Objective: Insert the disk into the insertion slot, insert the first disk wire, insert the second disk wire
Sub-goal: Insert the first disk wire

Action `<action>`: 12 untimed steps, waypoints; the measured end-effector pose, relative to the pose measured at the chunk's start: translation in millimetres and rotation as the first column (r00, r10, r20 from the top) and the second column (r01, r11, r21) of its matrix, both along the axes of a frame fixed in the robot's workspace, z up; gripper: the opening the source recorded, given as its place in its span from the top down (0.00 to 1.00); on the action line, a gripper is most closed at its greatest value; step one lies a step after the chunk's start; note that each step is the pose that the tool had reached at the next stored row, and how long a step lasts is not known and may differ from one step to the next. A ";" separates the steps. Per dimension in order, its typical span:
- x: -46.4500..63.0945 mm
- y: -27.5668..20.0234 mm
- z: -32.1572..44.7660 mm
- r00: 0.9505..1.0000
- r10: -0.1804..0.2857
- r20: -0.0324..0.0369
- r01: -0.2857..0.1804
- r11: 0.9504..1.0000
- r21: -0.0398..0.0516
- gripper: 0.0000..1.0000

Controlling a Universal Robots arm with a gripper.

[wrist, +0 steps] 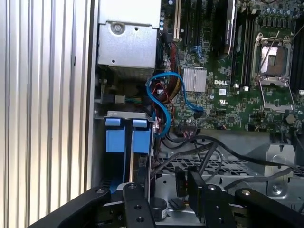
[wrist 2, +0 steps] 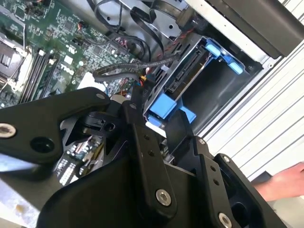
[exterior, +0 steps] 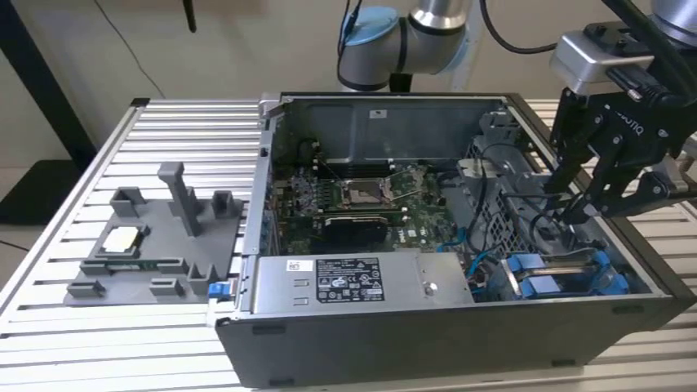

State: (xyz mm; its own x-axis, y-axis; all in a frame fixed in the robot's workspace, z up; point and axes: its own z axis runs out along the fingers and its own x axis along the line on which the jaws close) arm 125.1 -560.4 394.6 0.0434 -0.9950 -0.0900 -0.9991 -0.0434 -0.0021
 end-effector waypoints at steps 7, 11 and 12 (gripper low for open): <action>-0.3 0.1 -4.0 1.000 0.000 0.023 0.000 1.000 0.020 0.53; -0.4 0.0 -5.2 1.000 0.000 0.027 0.000 1.000 0.029 0.53; -0.4 0.0 -5.4 1.000 0.000 0.027 0.000 0.999 0.032 0.53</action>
State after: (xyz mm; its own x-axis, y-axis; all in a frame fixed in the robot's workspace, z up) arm 124.8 -560.4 389.1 0.0462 -0.9916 -0.1204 -0.9986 -0.0428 -0.0303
